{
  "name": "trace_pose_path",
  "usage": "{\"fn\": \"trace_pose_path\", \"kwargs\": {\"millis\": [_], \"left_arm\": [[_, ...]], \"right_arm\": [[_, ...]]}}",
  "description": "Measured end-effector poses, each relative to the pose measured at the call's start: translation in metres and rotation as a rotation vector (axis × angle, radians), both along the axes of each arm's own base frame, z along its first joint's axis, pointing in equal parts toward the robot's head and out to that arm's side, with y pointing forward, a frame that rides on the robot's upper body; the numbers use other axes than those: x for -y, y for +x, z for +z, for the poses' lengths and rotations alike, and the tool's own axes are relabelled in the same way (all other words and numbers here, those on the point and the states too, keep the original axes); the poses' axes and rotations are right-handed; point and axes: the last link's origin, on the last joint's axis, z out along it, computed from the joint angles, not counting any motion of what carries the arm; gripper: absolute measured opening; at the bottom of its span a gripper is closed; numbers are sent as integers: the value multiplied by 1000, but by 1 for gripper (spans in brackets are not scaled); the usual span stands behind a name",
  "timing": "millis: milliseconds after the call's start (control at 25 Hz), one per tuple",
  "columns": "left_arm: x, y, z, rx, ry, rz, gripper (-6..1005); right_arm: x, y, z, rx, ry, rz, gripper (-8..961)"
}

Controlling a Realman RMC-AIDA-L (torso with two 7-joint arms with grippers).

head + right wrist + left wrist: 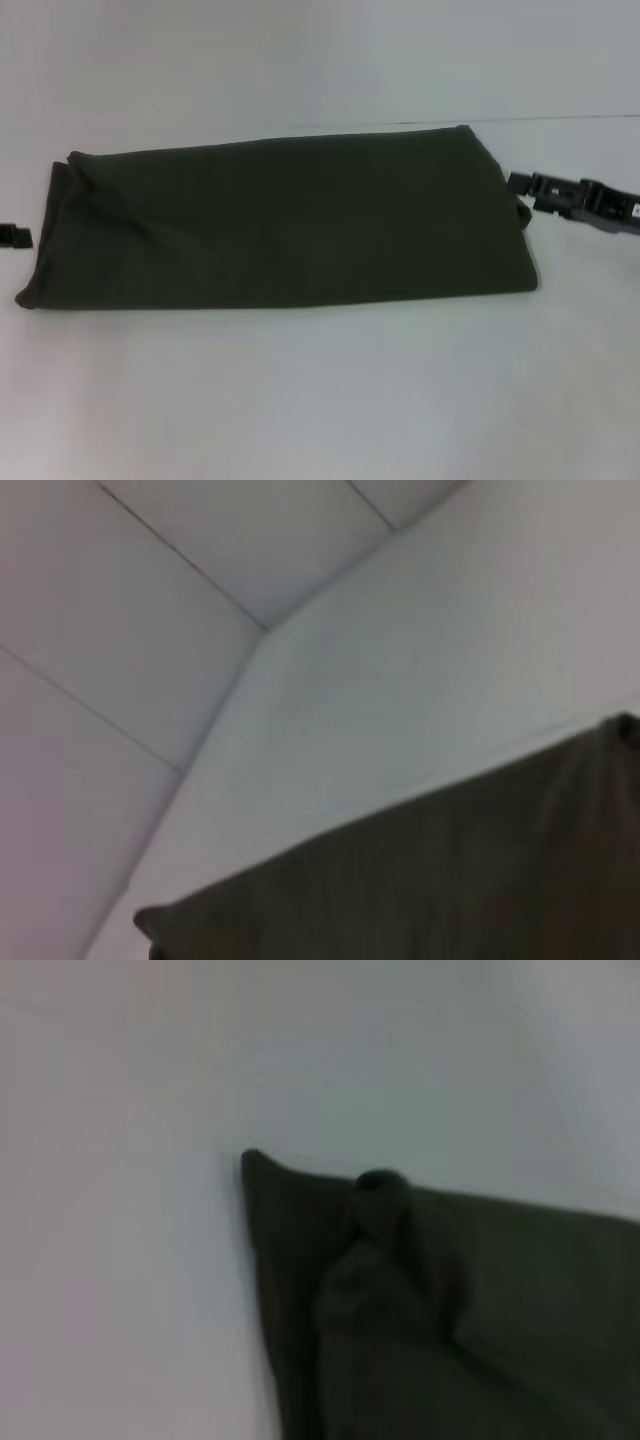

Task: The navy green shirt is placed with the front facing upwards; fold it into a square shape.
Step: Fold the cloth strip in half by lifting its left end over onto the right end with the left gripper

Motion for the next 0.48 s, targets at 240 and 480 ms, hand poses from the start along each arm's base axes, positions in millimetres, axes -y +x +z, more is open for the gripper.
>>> {"fn": "trace_pose_path", "kwargs": {"millis": [240,480], "left_arm": [[-14,5,-20,-99,-85,-8,593],[-21,3,-28,-165,-95,3,592]], "right_arm": [[9,7,-1,-2,-18,-14,889],[12,9,-1,-6,-25,-18,889]]}}
